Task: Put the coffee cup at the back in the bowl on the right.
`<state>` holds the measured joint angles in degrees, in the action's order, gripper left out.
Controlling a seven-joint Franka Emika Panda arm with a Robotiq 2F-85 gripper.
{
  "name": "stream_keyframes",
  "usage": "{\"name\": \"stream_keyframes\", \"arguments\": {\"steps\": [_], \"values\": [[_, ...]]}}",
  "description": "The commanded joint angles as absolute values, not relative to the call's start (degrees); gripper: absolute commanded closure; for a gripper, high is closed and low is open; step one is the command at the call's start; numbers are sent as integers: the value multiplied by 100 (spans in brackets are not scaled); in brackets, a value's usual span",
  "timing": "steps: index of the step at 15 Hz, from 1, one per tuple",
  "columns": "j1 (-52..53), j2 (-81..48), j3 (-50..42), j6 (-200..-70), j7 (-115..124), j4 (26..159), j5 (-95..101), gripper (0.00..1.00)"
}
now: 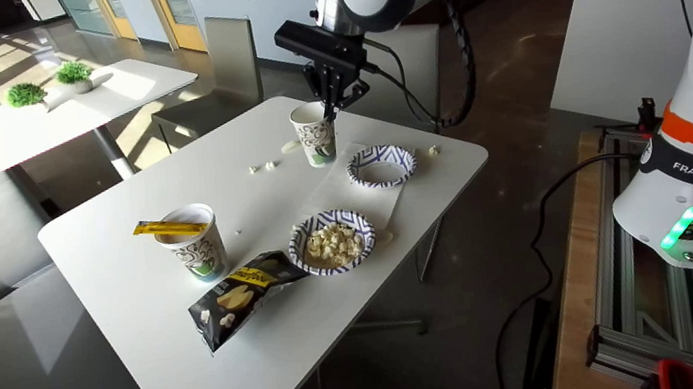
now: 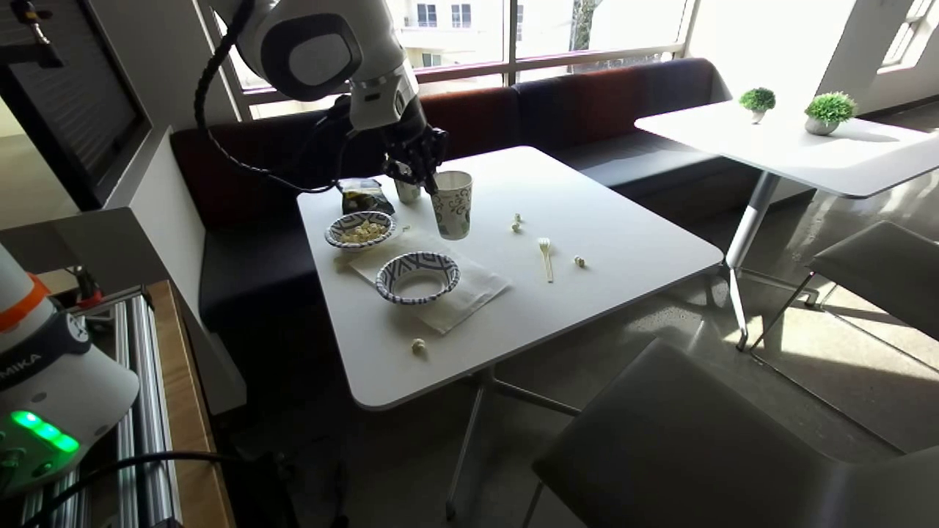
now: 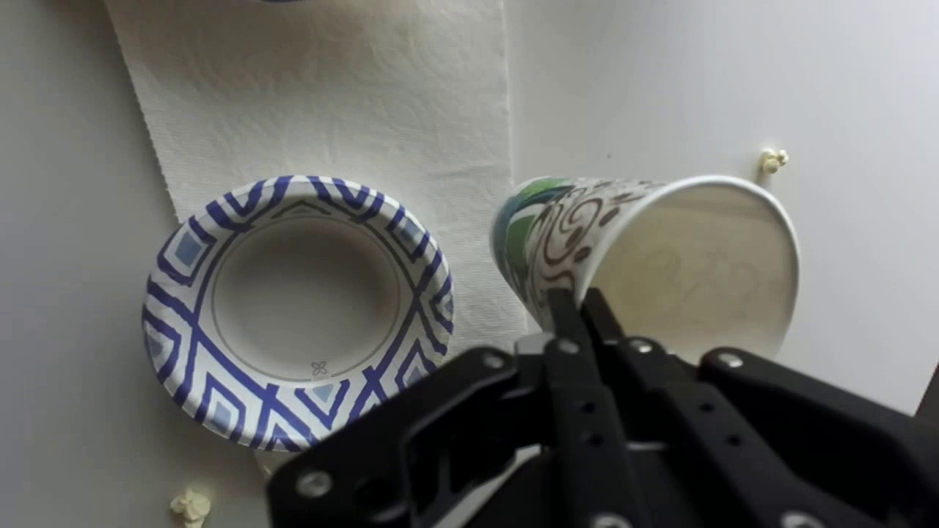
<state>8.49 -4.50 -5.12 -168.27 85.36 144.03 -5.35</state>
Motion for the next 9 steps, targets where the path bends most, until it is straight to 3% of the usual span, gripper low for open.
{"name": "stream_keyframes", "arguments": {"steps": [1, 9], "values": [[845, -400, -504, -16827, 8536, 14439, -547, 96], [843, -291, -499, -16743, 8541, 14499, -503, 99]]}}
